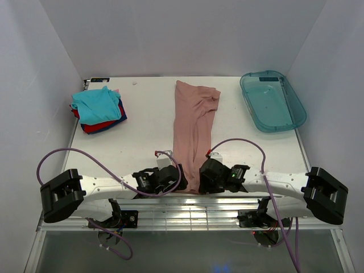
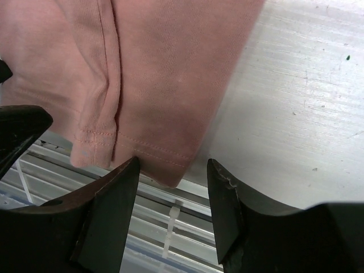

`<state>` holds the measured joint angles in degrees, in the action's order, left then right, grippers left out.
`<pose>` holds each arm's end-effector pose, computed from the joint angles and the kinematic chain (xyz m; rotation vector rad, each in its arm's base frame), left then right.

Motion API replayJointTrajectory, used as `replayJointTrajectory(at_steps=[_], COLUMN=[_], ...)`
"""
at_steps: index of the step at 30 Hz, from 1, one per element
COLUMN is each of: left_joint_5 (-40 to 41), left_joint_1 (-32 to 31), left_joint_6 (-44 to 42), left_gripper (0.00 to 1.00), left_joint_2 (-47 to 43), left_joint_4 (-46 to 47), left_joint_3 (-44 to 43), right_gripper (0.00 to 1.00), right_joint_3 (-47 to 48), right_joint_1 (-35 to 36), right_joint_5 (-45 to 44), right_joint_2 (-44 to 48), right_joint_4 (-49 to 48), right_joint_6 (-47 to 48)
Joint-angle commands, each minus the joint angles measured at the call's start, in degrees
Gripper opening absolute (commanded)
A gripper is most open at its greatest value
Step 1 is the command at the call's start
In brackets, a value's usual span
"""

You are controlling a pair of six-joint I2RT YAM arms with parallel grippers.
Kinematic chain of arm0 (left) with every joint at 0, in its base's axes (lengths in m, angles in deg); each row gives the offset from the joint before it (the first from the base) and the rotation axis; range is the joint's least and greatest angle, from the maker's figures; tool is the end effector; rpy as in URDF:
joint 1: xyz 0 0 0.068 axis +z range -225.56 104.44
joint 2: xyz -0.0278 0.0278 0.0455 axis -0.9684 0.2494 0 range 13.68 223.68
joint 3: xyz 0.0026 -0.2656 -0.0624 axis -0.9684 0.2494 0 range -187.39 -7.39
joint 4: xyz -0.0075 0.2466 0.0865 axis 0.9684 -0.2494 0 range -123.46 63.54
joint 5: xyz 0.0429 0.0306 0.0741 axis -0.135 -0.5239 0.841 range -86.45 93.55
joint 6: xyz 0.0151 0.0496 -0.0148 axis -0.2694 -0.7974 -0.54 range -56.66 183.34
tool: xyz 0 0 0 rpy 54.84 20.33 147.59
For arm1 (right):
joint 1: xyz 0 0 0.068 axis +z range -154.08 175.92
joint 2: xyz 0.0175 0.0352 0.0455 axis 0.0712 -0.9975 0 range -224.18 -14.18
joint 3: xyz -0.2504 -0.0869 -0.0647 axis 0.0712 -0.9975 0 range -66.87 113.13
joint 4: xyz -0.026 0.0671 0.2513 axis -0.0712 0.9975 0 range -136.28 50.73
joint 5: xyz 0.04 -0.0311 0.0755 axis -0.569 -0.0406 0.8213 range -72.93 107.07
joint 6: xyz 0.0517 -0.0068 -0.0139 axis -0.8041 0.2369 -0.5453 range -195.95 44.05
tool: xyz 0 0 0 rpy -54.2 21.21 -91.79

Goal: Fold and stack the t-shirts
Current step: Fold the tshirt

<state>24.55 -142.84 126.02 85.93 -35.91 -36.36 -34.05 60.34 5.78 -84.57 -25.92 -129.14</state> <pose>0.0982 -0.2018 0.1554 -0.0554 2.4908 -0.5650 0.1013 0.1953 0.1681 -0.1838 2.6352 0.5141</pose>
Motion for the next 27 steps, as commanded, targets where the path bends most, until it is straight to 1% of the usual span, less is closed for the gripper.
replayJointTrajectory(at_steps=[1, 4, 8, 16, 21, 22, 26, 27], left_joint_5=[1.9, 4.6, 5.9, 3.5, 1.9, 1.6, 0.5, 0.0], left_joint_1=[-0.6, -2.2, -3.1, -3.4, -3.4, -3.4, -3.4, -3.4], left_joint_6=[1.7, 2.4, 3.9, 6.6, 5.4, 4.9, 4.5, 4.5], left_gripper=[0.84, 0.84, 0.84, 0.84, 0.82, 0.82, 0.71, 0.63], left_joint_2=[-0.1, -1.6, -2.5, -0.2, 2.6, 3.0, 4.4, 4.4], left_joint_4=[-5.8, -8.7, -12.2, -12.2, -9.7, -9.1, -9.1, -9.2], left_joint_3=[-1.3, -2.9, -4.2, -2.0, -1.6, -1.8, -2.3, -2.2], right_gripper=[0.57, 0.57, 0.57, 0.57, 0.57, 0.57, 0.55, 0.51], right_joint_3=[-0.2, 0.2, 0.6, 1.2, 1.1, 1.1, 1.2, 1.2], right_joint_1=[0.5, 0.5, 0.5, 0.4, 0.5, 0.4, 0.5, 0.4], right_joint_5=[-1.3, -1.5, -1.3, -1.5, -2.0, -1.9, -0.8, -0.6], right_joint_2=[-0.5, -0.4, -0.9, -2.2, -3.6, -3.9, -4.7, -4.8], right_joint_4=[-1.8, -1.6, -1.6, -1.6, -2.6, -3.2, -4.0, -4.0], right_joint_6=[-1.1, -1.0, -0.7, -0.2, 0.3, 0.3, 0.5, 0.5])
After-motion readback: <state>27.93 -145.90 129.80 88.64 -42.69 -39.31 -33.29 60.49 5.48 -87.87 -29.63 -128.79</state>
